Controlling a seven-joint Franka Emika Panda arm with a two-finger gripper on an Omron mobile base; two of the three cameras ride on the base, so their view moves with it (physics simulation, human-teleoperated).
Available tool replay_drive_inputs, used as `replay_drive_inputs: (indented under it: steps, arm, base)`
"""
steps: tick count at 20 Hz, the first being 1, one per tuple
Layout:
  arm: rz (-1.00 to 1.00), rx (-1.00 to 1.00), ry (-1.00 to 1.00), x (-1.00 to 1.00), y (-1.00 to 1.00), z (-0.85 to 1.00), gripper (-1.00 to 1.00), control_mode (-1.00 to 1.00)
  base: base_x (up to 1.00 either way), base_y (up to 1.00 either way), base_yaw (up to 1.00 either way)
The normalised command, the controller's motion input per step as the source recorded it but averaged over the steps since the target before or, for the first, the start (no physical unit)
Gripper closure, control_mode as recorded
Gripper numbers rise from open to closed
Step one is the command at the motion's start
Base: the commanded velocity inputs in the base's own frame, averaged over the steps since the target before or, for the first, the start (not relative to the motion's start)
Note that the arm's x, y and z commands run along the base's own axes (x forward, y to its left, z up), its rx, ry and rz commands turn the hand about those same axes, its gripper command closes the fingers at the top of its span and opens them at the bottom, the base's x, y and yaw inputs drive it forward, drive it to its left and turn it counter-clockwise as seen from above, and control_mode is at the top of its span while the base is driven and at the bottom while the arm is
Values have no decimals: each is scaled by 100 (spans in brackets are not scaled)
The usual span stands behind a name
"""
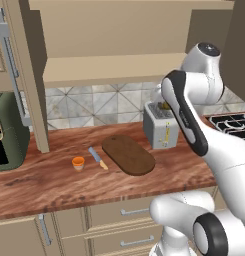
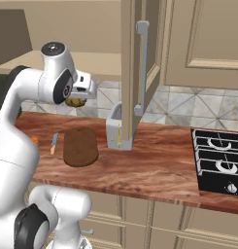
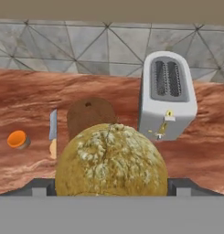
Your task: Pick the bread, place it on the cutting board, pick the jam, place it on the counter, and close the cabinet.
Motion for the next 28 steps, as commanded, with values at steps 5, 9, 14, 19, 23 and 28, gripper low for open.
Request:
replay_drive_inputs:
  steps: [5,9,14,19,23,28]
  arm:
    - [0,0,19,0,9,-34,100,-100]
    - [0,0,13,8,11,-44,100,-100]
    - [0,0,4,17,15,-46,100,-100]
    - [0,0,0,6,12,-43,100,-100]
    - [0,0,0,18,11,-44,100,-100]
    - [0,0,0,19,12,-36,100,-100]
  base:
    - [0,0,0]
    - [0,0,0]
    - [0,0,0]
    - [0,0,0]
    - [0,0,0]
    - [0,0,0]
